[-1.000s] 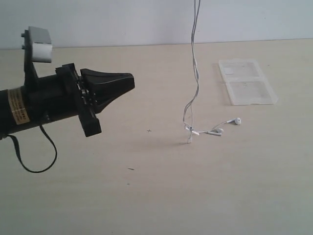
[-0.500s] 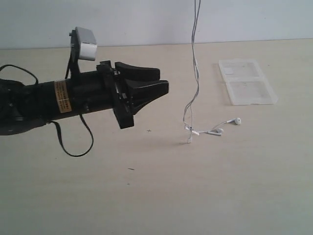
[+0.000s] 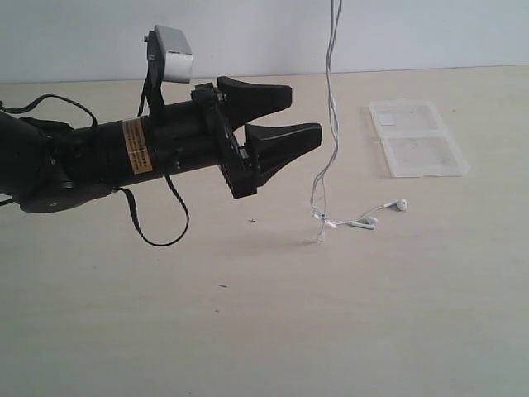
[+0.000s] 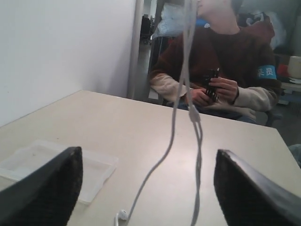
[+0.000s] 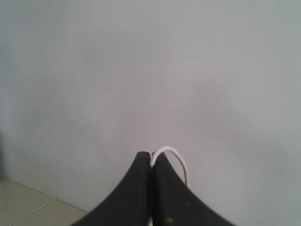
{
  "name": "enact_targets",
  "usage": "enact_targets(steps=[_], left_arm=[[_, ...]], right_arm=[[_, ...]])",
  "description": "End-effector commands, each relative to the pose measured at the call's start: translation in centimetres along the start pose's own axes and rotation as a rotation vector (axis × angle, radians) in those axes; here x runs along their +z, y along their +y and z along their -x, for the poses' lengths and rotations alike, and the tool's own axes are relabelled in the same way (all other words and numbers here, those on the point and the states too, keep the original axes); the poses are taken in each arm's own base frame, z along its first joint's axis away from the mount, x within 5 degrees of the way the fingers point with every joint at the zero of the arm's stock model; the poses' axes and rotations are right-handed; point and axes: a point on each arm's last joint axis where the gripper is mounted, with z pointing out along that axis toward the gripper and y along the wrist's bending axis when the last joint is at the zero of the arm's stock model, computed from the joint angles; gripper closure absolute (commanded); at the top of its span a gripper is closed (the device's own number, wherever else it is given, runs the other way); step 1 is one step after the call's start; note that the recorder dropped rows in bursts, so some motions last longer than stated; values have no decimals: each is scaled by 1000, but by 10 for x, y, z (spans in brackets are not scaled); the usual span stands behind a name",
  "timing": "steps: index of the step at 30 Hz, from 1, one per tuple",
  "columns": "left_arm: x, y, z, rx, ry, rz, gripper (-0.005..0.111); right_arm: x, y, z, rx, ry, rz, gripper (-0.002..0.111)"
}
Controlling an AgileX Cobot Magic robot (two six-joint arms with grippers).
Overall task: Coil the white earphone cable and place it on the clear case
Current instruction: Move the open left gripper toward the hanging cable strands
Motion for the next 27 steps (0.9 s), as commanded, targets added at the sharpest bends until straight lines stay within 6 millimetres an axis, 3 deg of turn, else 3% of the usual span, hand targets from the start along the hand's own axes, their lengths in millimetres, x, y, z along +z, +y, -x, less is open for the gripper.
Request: enact_targets(steps=[1,7,16,27], left_arm=[[2,-5,-2,11,12,-54,32],[2,-4,-1,2,0,-36,32],[21,-21,0,40,-45,-6,32],[35,-12,-17,17,-15,38,32]], right_arm=[[0,0,4,2,-16,-7,108],[0,0,4,2,-16,-7,108],[0,0,4,2,-16,-7,108],[0,0,4,-12,-16,-7,108]])
